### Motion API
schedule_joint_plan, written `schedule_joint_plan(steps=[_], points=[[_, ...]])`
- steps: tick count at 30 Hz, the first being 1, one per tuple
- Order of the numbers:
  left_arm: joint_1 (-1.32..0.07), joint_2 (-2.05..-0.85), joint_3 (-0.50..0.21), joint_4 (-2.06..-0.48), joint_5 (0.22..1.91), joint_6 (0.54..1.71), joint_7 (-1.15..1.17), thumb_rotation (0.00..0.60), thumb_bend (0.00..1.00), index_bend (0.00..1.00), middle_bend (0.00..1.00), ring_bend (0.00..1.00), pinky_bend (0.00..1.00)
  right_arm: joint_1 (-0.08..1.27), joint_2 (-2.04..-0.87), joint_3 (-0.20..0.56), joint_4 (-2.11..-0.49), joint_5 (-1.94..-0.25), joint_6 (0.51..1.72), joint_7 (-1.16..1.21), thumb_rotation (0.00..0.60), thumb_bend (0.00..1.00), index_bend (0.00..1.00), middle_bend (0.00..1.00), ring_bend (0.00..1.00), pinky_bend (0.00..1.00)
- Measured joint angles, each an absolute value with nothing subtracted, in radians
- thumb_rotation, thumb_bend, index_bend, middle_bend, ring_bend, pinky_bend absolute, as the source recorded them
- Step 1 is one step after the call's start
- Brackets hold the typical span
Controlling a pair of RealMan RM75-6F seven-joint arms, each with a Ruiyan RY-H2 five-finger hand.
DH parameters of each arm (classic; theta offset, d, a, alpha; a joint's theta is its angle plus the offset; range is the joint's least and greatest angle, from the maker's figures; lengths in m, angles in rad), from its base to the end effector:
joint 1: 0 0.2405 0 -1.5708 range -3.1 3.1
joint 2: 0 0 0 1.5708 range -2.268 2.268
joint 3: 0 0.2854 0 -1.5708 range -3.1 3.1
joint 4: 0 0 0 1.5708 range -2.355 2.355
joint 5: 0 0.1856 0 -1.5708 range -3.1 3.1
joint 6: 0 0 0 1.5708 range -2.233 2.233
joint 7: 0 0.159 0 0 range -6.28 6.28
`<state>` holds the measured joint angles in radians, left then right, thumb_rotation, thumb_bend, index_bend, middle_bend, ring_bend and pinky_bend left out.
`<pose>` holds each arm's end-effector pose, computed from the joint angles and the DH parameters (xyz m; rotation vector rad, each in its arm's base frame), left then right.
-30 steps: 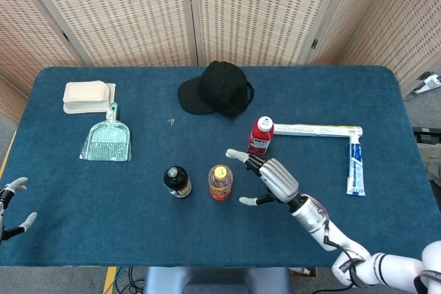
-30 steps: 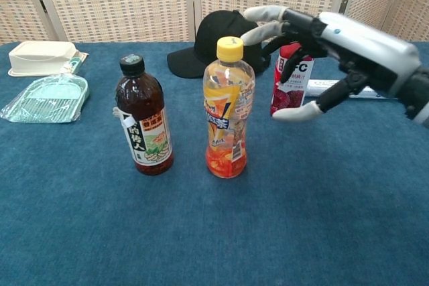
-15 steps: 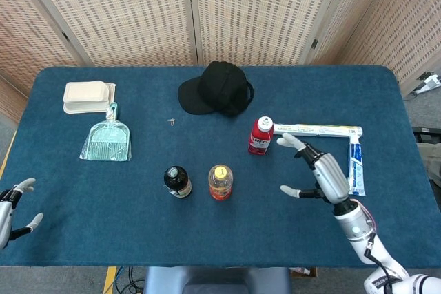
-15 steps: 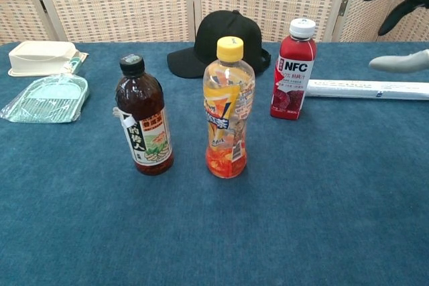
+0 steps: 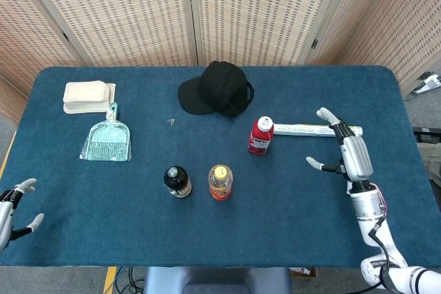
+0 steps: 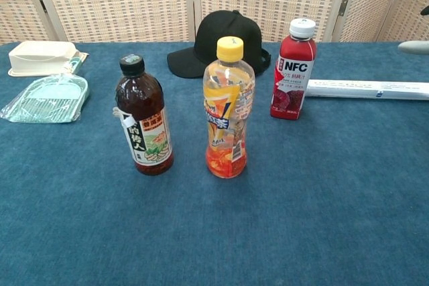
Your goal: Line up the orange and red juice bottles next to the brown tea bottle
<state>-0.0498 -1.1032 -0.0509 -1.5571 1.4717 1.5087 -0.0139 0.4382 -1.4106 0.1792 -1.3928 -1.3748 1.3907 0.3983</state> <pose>-0.3466 0.1851 0.2105 -1.3379 -0.8714 -0.8416 -0.2615 -0.3297 0.1244 1.2775 -1.1343 1.4853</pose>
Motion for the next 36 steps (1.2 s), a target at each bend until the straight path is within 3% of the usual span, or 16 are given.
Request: schedule_joint_plan(steps=[25,36], points=[[-0.05,-1.093,-0.062,-1.547,1.447,1.5,-0.052,0.6,0.21,0.39,0.33,0.35,0.55,0.632,-1.632,0.275,-1.135,-1.293,1.059,0.5,0.6,0.01,0.12,0.16,0.12,0.25],[-0.048,-1.087,-0.066,-1.546,1.441,1.502,-0.065,0.6,0.21,0.39,0.33,0.35,0.55,0.68,-1.7,0.284,-1.056,-1.287,0.984,0.553,0.6,0.01,0.13,0.27,0.17,0.31]])
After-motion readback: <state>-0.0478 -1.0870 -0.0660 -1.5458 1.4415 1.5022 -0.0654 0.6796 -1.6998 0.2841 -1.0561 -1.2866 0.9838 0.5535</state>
